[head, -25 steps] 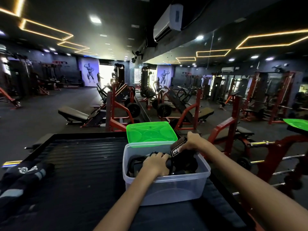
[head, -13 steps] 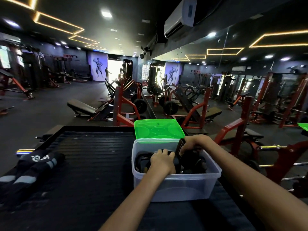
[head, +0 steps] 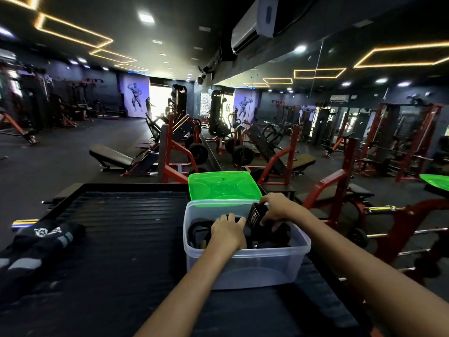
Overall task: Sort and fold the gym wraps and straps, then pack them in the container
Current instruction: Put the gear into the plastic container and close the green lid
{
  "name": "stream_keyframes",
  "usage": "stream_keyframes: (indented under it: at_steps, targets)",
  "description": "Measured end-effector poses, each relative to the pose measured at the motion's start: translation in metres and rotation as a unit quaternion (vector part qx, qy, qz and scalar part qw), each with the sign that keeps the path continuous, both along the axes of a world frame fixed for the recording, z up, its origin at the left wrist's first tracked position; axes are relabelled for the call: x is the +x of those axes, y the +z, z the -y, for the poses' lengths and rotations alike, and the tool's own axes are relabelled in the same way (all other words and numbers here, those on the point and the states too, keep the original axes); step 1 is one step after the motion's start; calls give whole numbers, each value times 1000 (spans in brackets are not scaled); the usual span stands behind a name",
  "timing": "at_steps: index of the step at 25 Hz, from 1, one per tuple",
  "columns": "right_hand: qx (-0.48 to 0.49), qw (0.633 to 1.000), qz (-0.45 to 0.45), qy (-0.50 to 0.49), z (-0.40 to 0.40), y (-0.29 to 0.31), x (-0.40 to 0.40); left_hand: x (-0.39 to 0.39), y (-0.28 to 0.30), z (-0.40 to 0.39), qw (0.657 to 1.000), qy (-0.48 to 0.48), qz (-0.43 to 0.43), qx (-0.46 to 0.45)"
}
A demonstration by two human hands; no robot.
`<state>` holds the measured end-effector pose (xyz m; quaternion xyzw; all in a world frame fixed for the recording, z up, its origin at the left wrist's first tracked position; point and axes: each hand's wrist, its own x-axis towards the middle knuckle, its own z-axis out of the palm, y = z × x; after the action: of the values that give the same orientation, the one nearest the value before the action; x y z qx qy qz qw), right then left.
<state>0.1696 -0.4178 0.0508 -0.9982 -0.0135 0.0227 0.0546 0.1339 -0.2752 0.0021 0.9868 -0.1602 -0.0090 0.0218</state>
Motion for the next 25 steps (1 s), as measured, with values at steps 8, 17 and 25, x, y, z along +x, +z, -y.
stream_keyframes:
  at_steps: [8,17,25]
  targets:
    - [41,997,-66,6,1,-5,1,0,-1,0,1000,-2,-7,3]
    - [66,995,36,68,22,-2,-11,0,-1,-1,1000,-13,10,-13]
    - [8,994,55,96,25,-14,-11,-3,-1,-2,1000,-13,11,-13]
